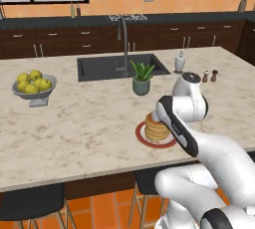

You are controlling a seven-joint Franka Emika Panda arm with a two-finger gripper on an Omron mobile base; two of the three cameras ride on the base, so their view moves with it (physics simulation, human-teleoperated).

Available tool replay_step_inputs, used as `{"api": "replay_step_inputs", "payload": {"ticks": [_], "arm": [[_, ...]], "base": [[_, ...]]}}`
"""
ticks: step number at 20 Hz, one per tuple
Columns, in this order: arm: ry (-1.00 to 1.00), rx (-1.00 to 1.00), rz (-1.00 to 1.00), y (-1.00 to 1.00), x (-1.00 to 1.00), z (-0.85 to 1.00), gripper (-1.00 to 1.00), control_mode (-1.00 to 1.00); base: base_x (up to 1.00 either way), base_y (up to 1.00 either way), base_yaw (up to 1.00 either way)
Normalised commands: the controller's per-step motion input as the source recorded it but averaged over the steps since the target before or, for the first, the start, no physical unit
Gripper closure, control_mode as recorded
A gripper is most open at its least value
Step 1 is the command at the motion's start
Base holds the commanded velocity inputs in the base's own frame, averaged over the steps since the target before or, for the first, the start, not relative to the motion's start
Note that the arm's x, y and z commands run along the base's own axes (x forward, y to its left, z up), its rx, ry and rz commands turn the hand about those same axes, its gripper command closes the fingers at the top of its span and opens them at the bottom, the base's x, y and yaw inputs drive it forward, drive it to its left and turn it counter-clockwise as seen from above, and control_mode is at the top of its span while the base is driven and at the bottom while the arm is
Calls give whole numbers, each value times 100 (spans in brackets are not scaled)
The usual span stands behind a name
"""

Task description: Take the strawberry from the fridge and place it on top of the pancake, located on the dining counter.

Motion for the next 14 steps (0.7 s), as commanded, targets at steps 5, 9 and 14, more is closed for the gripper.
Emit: {"api": "replay_step_inputs", "payload": {"ticks": [5,9,14], "arm": [[-46,3,0,0,-81,100,-100,-100],[-46,0,0,0,-61,100,-100,-100],[-16,1,0,1,-48,100,-100,-100]], "base": [[0,0,0],[0,0,0],[0,0,0]]}}
